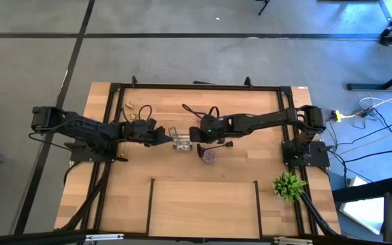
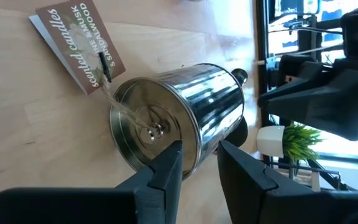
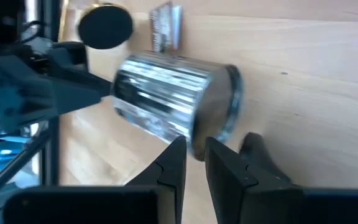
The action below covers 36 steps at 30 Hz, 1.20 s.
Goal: Pick & Place candle stick holders
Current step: Put the silver scented candle on the shelf
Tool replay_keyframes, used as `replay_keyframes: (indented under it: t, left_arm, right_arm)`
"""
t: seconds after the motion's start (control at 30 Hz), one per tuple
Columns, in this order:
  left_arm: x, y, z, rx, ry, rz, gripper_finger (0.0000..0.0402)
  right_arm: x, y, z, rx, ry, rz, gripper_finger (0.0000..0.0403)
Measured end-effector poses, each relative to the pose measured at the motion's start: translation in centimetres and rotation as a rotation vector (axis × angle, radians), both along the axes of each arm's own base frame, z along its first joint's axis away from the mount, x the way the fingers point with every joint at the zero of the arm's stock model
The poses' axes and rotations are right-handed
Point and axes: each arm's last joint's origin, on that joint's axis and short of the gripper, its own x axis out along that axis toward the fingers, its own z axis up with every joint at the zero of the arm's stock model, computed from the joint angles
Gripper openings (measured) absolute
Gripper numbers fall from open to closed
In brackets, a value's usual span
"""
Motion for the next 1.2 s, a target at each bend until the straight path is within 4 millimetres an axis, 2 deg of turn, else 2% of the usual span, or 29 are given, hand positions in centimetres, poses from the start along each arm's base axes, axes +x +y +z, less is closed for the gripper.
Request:
replay_keyframes:
  t: [0.6, 0.8, 1.07, 1.2]
  left_arm:
    - [1.2, 0.1, -1.0, -0.047, -0.053, -0.012, 0.0098]
    - [1.4, 0.1, -0.7, -0.043, -0.085, -0.011, 0.0097]
    - [1.4, 0.1, -0.6, -0.042, -0.094, -0.013, 0.0071]
    - [1.4, 0.1, -0.6, -0.034, -0.093, -0.017, 0.0062]
  right_arm:
    - [0.0, 0.0, 0.0, 0.011, 0.006, -0.007, 0.0062]
    - [-0.1, 0.1, -0.4, 0.024, 0.026, 0.002, 0.0062]
    - [0.0, 0.0, -0.4, 0.024, 0.024, 0.001, 0.0062]
    - [0.1, 0.1, -1.0, 0.035, 0.043, 0.004, 0.0062]
